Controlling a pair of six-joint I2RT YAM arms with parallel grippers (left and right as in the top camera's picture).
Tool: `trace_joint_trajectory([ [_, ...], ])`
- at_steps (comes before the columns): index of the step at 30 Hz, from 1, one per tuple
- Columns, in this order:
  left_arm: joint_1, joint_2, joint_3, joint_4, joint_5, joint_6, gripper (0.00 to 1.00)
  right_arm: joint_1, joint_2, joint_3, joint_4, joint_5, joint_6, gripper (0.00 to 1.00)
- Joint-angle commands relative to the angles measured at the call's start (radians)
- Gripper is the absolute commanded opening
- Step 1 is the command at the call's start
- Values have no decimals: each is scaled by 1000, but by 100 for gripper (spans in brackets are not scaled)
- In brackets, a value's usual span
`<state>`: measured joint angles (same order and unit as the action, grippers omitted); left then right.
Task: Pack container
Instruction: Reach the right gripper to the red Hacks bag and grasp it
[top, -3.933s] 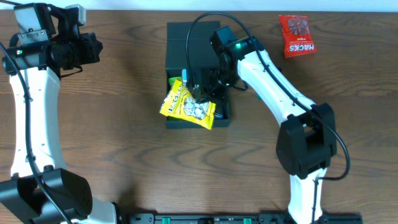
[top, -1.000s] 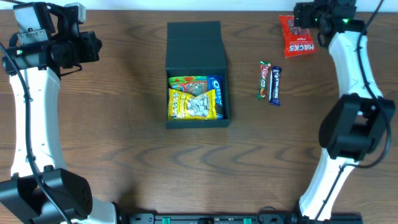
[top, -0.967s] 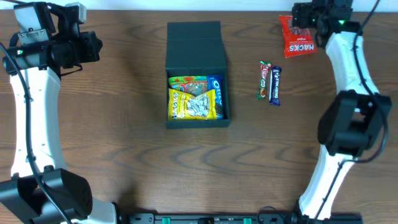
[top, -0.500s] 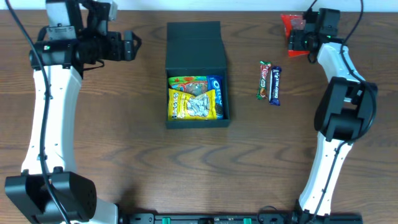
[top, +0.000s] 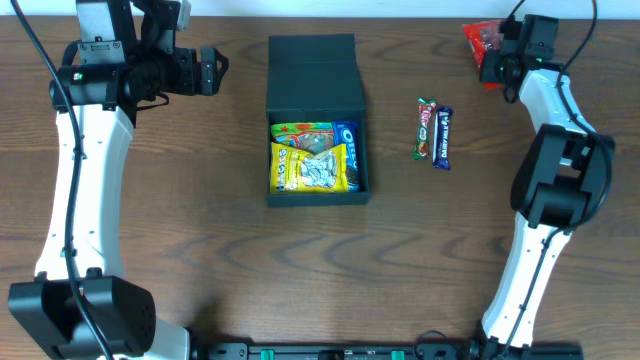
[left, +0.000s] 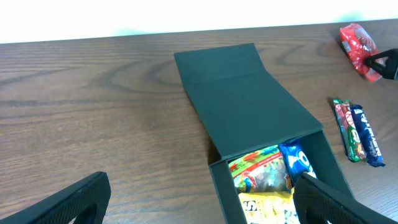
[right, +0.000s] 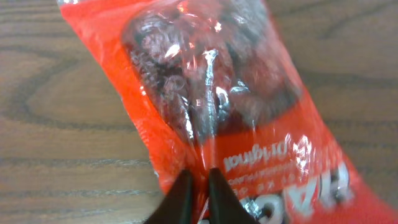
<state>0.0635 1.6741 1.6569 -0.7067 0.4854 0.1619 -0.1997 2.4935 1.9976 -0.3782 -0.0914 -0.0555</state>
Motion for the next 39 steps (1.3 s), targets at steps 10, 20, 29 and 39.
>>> trace_joint_trajectory([
  [10,2,-3,15,0,-22,18,95,14,11,63,-181,-24,10,1],
  [20,2,-3,15,0,-25,27,95,75,-53,217,-394,-23,6,1],
  [29,2,-3,15,0,-26,42,95,100,-122,254,-375,-21,6,1],
  [39,2,-3,15,1,-52,49,95,149,-240,254,-417,-192,-93,1],
])
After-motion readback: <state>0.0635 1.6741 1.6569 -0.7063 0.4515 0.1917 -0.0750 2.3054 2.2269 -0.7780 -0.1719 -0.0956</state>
